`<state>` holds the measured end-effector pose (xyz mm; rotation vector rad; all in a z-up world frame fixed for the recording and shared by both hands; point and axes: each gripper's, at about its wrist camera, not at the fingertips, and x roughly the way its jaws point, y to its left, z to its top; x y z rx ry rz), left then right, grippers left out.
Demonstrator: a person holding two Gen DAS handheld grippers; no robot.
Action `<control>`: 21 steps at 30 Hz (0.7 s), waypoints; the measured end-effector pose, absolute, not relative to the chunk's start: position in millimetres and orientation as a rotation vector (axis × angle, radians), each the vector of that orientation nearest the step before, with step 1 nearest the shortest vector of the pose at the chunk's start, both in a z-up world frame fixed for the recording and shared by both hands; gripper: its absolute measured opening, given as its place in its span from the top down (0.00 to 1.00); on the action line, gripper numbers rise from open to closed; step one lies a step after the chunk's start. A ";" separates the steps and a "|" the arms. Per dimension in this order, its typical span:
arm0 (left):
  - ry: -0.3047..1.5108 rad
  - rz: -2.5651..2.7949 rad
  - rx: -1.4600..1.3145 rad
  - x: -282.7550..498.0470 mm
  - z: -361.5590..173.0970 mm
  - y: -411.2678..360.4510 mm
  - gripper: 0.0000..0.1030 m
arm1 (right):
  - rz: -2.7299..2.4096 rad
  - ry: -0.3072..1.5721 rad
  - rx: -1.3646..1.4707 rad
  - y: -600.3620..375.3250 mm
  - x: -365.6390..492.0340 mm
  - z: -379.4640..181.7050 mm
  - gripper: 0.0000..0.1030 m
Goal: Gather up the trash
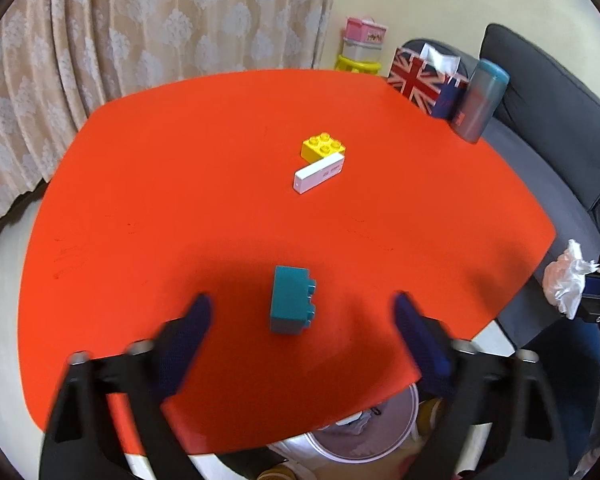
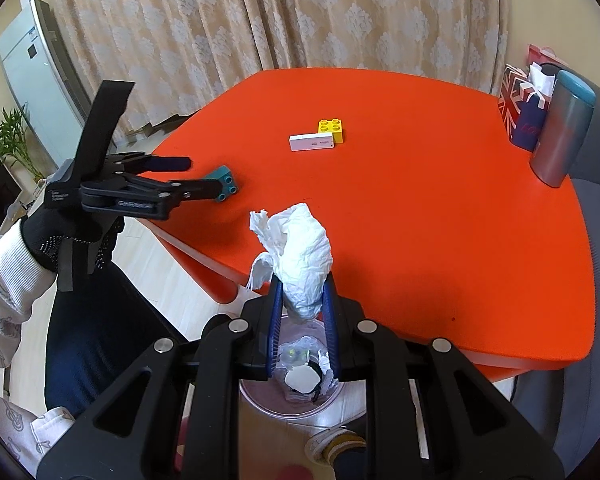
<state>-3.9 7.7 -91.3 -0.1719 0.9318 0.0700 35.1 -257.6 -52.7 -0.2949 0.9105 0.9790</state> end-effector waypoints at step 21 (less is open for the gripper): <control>0.878 0.038 -0.149 -33.0 -64.3 -8.4 0.78 | 0.991 0.897 -0.303 -256.5 32.5 -48.6 0.82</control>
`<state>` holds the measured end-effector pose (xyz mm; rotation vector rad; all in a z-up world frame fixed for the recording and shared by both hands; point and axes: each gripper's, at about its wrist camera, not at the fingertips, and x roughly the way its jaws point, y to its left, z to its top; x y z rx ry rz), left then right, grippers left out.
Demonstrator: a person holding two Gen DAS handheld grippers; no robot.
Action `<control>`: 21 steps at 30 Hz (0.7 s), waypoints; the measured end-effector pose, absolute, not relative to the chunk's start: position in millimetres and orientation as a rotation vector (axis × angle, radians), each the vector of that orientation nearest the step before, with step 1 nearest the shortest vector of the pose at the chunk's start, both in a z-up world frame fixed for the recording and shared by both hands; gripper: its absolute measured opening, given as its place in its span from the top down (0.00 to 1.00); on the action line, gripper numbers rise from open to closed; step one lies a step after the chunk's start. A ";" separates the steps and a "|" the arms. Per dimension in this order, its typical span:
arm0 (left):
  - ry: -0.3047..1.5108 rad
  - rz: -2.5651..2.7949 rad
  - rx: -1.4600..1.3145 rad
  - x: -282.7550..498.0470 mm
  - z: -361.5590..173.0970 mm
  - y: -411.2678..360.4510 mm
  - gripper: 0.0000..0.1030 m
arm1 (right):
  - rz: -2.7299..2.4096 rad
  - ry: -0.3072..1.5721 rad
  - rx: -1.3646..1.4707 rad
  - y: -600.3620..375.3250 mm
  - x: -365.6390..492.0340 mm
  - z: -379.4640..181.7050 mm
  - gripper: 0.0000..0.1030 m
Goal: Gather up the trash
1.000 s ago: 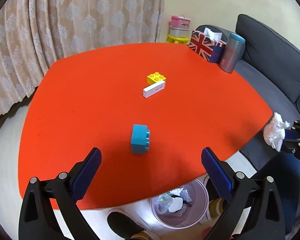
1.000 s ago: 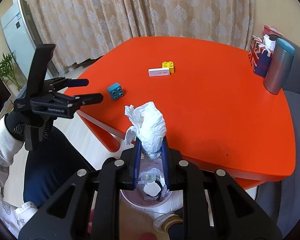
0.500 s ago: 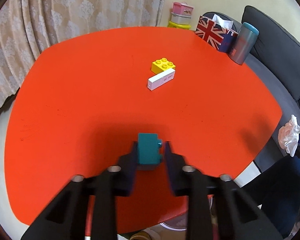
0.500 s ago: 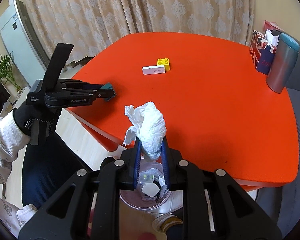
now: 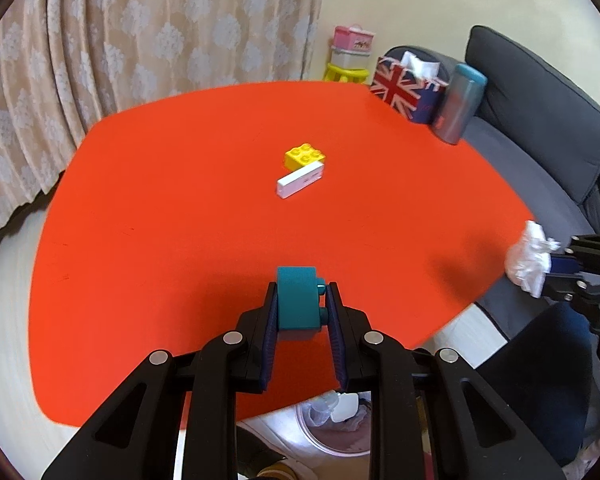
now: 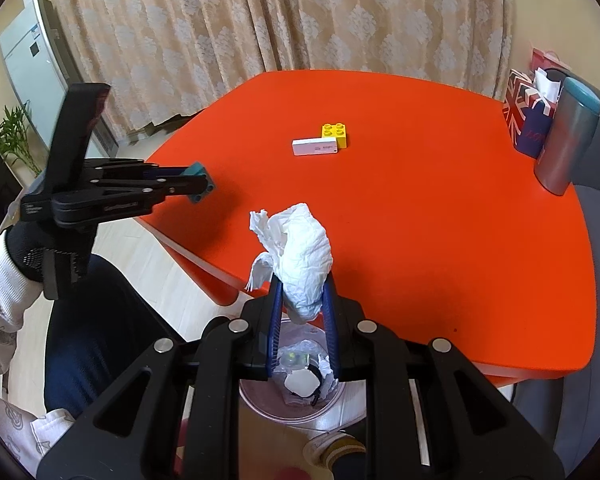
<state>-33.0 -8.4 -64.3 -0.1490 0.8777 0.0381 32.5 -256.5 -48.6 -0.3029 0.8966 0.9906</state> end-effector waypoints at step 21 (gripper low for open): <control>0.824 -0.087 -0.135 -94.4 -54.3 -61.3 0.78 | 1.039 0.944 -0.340 -265.6 -4.9 -68.5 0.82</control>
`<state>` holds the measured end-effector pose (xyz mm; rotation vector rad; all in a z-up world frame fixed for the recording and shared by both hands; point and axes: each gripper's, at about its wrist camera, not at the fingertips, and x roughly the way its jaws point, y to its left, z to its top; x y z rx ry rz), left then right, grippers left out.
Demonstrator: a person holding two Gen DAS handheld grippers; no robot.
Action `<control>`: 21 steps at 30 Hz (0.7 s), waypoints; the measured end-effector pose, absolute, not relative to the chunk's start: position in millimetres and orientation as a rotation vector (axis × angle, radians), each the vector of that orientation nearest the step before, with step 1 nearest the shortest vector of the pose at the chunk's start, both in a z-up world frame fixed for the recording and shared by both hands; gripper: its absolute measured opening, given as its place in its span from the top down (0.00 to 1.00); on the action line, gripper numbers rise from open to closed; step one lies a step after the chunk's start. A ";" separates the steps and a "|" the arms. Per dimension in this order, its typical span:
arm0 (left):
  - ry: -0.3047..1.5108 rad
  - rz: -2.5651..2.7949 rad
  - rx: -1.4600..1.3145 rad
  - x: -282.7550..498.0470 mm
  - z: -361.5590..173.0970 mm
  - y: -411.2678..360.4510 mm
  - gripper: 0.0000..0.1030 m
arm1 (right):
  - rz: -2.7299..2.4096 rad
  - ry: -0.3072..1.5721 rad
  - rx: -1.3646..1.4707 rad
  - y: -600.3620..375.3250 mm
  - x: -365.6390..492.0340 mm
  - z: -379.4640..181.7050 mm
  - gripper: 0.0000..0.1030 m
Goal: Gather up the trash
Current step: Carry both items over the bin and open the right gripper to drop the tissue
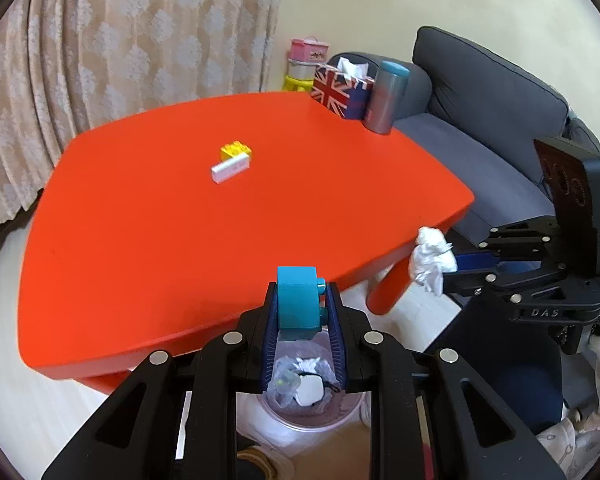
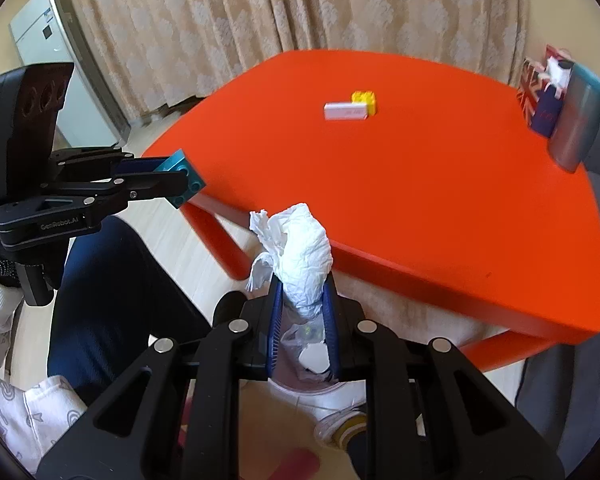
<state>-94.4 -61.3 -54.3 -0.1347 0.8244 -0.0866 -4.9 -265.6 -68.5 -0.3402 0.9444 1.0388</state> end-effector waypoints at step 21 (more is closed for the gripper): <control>0.854 -0.106 -0.146 -99.8 -66.4 -67.9 0.78 | 1.038 0.980 -0.349 -252.0 -9.5 -95.2 0.13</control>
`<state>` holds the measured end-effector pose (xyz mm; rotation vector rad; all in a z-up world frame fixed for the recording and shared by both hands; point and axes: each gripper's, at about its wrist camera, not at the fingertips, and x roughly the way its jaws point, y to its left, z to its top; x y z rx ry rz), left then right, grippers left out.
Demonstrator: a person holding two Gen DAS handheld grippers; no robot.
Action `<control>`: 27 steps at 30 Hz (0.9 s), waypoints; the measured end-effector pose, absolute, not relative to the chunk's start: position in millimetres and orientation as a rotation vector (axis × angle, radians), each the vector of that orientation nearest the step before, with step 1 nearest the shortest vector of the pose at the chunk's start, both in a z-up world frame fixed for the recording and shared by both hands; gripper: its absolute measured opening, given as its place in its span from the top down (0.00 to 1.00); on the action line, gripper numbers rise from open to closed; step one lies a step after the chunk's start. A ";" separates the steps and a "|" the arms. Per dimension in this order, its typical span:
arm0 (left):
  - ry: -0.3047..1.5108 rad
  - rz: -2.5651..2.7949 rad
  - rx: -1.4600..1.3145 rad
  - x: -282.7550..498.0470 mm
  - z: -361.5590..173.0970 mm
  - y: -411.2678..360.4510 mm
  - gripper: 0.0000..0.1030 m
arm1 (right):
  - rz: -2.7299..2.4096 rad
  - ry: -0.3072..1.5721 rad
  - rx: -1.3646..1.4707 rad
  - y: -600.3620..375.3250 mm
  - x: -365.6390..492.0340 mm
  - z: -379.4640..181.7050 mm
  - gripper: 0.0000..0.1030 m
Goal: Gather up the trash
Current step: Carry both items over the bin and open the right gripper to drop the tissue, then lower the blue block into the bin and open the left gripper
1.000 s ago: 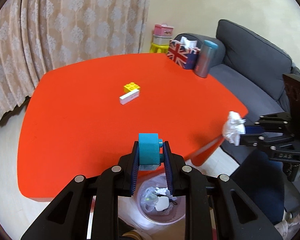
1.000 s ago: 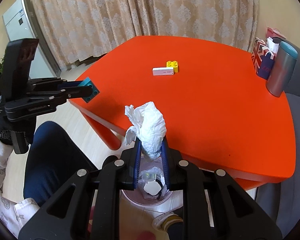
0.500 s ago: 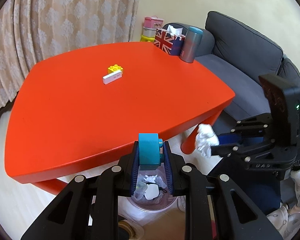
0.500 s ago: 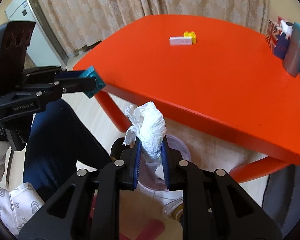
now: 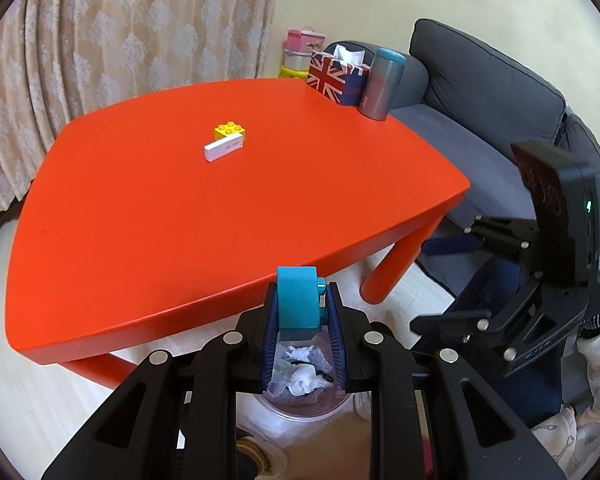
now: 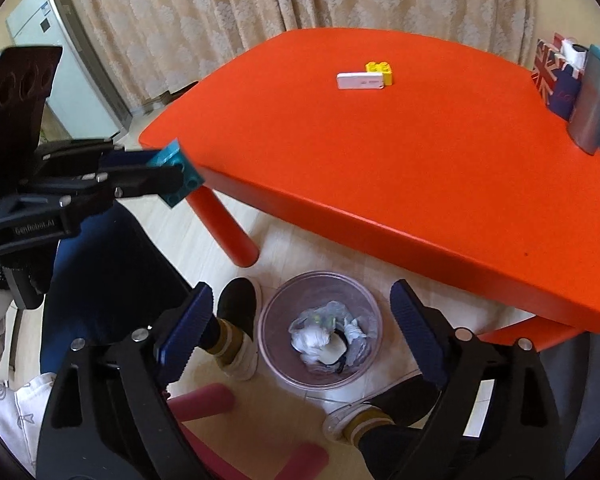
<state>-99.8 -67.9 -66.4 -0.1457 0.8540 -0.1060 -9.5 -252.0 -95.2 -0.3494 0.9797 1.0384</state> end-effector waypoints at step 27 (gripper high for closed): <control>0.913 -0.174 -0.111 -82.8 -85.3 -97.8 0.51 | 0.938 0.887 -0.265 -293.7 10.0 -54.0 0.11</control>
